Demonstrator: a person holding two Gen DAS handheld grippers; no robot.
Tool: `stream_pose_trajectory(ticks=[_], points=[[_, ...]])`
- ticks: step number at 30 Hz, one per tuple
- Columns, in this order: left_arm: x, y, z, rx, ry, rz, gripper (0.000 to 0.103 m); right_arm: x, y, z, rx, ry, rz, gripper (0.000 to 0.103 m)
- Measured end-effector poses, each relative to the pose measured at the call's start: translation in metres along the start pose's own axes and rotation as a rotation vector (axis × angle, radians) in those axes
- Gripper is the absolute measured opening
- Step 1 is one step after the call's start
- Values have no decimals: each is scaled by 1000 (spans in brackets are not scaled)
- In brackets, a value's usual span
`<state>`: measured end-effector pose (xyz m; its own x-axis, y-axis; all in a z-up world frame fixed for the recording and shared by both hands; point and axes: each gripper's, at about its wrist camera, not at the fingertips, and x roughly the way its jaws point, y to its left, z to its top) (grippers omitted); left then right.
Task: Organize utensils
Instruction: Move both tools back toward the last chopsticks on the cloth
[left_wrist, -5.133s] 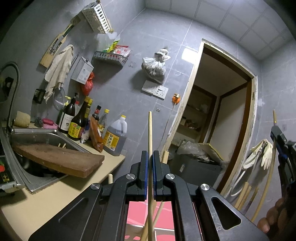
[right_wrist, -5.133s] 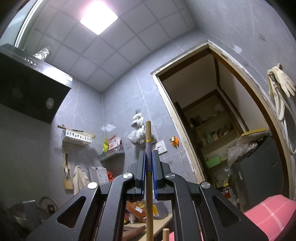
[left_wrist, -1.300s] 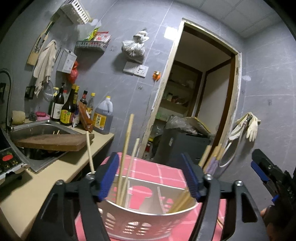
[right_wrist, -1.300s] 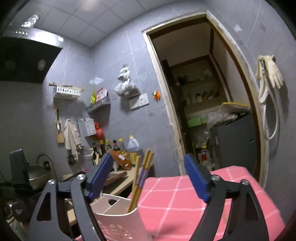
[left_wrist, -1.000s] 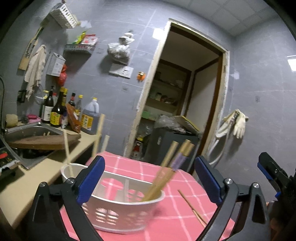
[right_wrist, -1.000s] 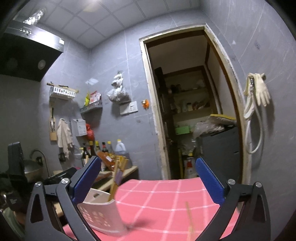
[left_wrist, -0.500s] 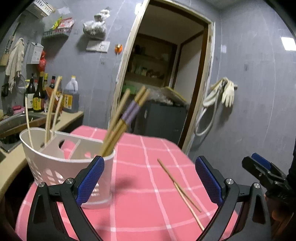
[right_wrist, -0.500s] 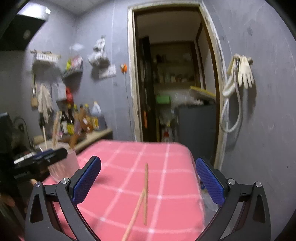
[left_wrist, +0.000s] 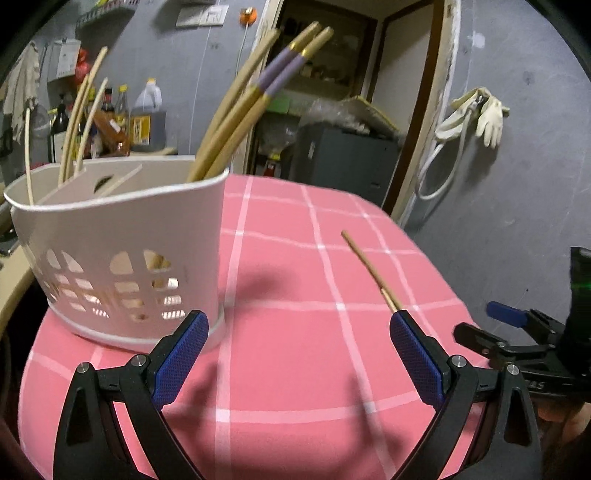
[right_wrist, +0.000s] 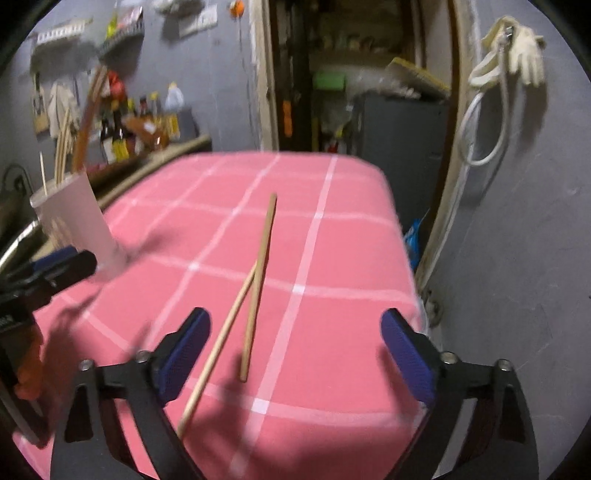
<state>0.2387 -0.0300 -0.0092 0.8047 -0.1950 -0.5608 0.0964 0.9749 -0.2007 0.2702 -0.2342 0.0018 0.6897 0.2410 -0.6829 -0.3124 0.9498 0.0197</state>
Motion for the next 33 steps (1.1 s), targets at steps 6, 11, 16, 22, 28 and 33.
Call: stream_pose_trajectory(ticks=[6,11,16,22,28,33], points=[[11,3,-3,-5,61,-1,96,29,4,-2,-59,113,35,66],[17,1,-4,-9,104,-5,96,41,5,5,-77,163,56,51],[24,-1,-4,-2,146,-14,96,45,2,10,-71,170,91,13],[35,-15,-3,47,214,-81,96,36,-12,3,-40,167,113,5],[41,-41,-2,128,223,-162,86,13,-33,-15,6,160,86,5],[61,-62,-4,162,284,-226,57,-7,-44,-29,31,167,72,5]])
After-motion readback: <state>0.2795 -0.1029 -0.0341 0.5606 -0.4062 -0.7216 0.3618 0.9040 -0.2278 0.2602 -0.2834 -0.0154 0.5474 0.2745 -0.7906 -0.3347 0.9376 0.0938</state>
